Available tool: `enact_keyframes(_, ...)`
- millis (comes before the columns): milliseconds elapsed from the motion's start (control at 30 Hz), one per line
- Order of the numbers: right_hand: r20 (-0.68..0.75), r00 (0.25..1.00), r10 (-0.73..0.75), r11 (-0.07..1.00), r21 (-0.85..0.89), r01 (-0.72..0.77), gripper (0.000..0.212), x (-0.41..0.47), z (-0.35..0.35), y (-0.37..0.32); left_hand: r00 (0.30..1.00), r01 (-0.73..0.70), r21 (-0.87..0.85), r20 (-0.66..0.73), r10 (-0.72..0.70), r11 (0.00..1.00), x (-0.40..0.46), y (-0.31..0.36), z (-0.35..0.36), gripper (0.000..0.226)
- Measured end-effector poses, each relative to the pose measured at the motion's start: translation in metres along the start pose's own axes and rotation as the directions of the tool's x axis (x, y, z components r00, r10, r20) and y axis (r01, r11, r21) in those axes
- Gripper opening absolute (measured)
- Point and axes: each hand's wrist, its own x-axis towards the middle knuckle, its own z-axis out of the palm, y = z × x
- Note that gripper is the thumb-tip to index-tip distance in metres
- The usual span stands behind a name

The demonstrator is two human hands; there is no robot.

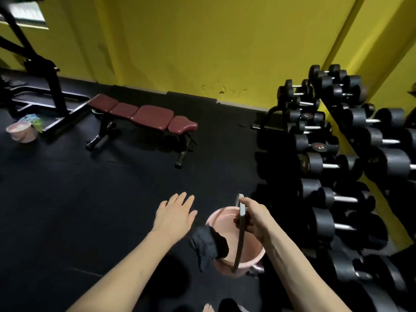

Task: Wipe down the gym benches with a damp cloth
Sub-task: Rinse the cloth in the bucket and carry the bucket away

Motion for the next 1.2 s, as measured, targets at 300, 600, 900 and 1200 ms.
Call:
enact_keyframes(300, -0.032, 0.999, 0.009, 1.0, 0.009, -0.008, 0.049, 0.244, 0.035, -0.193, 0.999, 0.012, -0.042, 0.031, -0.011, 0.999, 0.3, -0.024, -0.032, 0.06)
enact_keyframes(600, -0.109, 0.994, 0.006, 0.997, 0.078, 0.003, 0.054, 0.519, 0.071, -0.399, 0.992, -0.109, -0.02, 0.06, 0.11, 0.994, 0.687, -0.046, -0.059, 0.06)
enact_keyframes(900, -0.105, 0.994, 0.0, 0.994, 0.113, 0.012, 0.072, 0.785, 0.085, -0.575, 0.99, -0.13, -0.023, 0.058, 0.131, 0.991, 1.015, -0.046, -0.082, 0.059)
enact_keyframes(1200, -0.042, 0.998, 0.048, 0.998, 0.05, -0.046, 0.062, 1.062, 0.101, -0.755, 0.999, 0.014, -0.043, 0.038, -0.013, 0.999, 1.304, -0.055, -0.081, 0.059)
